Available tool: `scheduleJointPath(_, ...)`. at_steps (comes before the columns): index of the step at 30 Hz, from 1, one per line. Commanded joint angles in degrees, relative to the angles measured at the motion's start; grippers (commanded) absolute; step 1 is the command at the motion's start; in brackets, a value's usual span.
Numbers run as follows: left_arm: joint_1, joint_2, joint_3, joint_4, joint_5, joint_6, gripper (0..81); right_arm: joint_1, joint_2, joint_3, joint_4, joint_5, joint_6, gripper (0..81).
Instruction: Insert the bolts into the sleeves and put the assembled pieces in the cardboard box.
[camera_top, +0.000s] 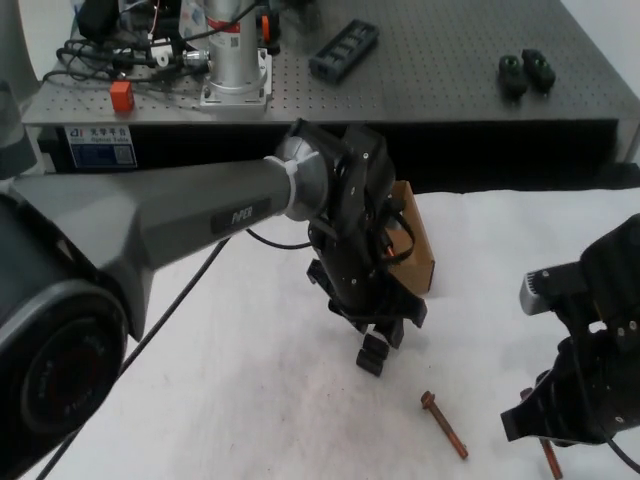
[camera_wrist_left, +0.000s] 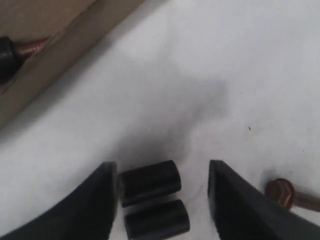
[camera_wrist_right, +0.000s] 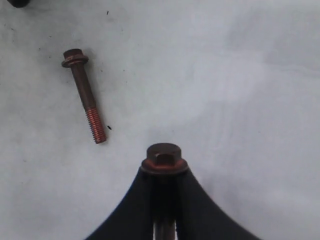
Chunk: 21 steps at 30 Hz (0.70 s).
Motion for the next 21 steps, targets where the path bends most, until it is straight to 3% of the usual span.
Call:
scheduleJointPath(1,-0.2,1.0,-0.8,1.4,-0.7,-0.1,47.3,-0.2,-0.4,0.0,0.6,-0.5,0.3,1.2)
scheduleJointPath(10,-0.2,0.9,-0.6,2.7,-3.1,-0.1,46.1,-0.2,-0.4,0.0,1.5,-0.5,0.3,1.2)
scheduleJointPath(21,-0.2,1.8,-0.6,2.3,-2.0,0.8,20.0,-0.2,-0.6,0.0,1.5,-0.5,0.3,1.2)
